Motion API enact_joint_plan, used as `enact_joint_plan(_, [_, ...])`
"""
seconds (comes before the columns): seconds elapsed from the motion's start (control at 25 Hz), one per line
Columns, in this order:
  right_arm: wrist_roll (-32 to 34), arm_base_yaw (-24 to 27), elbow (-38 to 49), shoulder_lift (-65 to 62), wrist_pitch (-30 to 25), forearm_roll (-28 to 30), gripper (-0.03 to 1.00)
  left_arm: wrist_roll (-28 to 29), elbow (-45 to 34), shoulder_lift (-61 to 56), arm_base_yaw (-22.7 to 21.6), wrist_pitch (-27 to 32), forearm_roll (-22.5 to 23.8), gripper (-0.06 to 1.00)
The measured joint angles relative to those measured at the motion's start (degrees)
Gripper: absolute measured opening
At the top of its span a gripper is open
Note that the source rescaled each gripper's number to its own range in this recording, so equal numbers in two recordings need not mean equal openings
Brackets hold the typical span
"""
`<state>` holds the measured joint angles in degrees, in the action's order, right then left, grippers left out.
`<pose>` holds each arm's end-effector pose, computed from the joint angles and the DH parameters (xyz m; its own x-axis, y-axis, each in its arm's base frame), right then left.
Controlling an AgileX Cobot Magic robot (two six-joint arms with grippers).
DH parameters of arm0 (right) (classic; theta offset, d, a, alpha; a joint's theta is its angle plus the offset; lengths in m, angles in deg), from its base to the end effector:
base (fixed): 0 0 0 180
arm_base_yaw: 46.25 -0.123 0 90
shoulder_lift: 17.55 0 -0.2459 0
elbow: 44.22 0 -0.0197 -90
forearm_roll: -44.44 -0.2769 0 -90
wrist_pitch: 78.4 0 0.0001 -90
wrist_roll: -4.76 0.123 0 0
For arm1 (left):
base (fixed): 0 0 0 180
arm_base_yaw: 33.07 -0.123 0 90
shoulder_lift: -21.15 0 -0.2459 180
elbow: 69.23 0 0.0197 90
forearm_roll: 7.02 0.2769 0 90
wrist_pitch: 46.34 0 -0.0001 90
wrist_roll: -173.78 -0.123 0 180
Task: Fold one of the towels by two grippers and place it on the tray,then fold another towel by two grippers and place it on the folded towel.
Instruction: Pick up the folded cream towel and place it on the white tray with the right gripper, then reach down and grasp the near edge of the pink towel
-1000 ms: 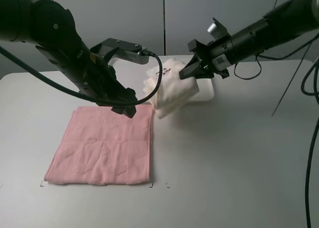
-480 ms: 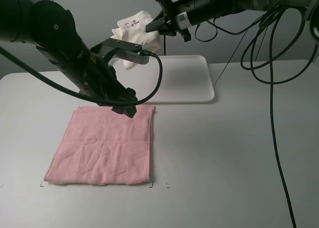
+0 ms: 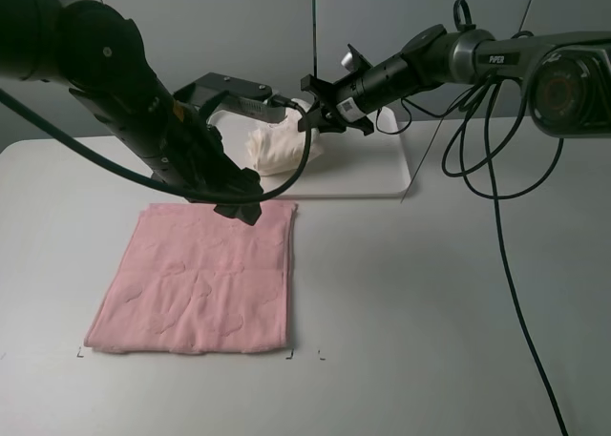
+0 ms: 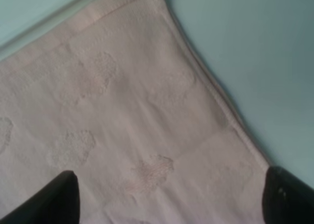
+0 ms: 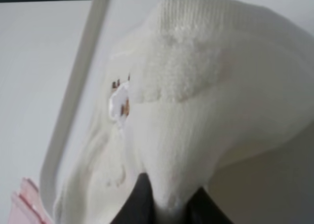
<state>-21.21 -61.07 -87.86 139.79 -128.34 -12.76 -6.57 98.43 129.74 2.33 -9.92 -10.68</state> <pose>0.5021 0.2147 0.0460 -0.9376 0.0096 -0.3475 -0.2475 0.6833 0.6869 0.3017 -0.2201 0.1172 -0.7779 0.4973 -0.3840 0.5561 0.8294 -0.0524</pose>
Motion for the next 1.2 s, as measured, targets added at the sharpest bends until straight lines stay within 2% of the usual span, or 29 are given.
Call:
enact_joint_plan(0.04, [1.0, 0.0, 0.0, 0.0, 0.8, 1.6, 0.11, 0.0, 0.0, 0.0, 0.0, 0.0, 0.0, 0.96])
enact_joint_plan(0.12, [1.8, 0.0, 0.0, 0.0, 1.7, 3.1, 0.33, -0.2, 0.0, 0.0, 0.0, 0.0, 0.0, 0.96])
enact_joint_plan(0.24, [1.9, 0.0, 0.0, -0.1, 1.3, 4.2, 0.87, -0.2, 0.0, 0.0, 0.0, 0.0, 0.0, 0.96])
enact_joint_plan(0.32, [1.9, 0.0, 0.0, -0.7, 0.4, 6.0, 0.97, -0.5, 0.0, 0.0, 0.0, 0.0, 0.1, 0.96])
enact_joint_plan(0.44, [3.5, 0.0, 0.0, -2.9, -0.7, 13.0, 1.00, -1.8, 0.0, 0.0, 0.0, 0.0, 1.3, 0.96])
enact_joint_plan(0.64, [8.9, 0.0, -0.1, -10.0, -3.6, 31.1, 0.98, -2.4, 0.0, 0.0, 0.0, -0.6, 6.8, 0.96])
enact_joint_plan(0.76, [10.2, 0.0, -0.1, -14.4, -7.2, 39.2, 0.98, -2.7, 0.0, 0.0, 0.0, -0.4, 8.0, 0.96])
enact_joint_plan(0.88, [10.2, 0.0, -0.1, -18.4, -10.8, 43.0, 0.98, -3.6, 0.0, -0.1, 0.0, 4.4, 10.8, 0.96])
enact_joint_plan(0.96, [8.0, 0.0, 1.0, -20.9, -11.8, 43.2, 0.97, -5.9, 0.0, -0.1, 0.0, 8.1, 12.6, 0.96])
enact_joint_plan(1.08, [5.2, -1.5, 5.5, -25.4, -12.1, 46.5, 0.91, -11.9, 0.0, -0.1, 0.0, 11.3, 13.4, 0.96])
enact_joint_plan(1.2, [3.6, -4.2, 12.6, -29.9, -11.9, 49.8, 0.89, -18.7, 0.0, -0.1, 0.0, 14.4, 13.8, 0.96])
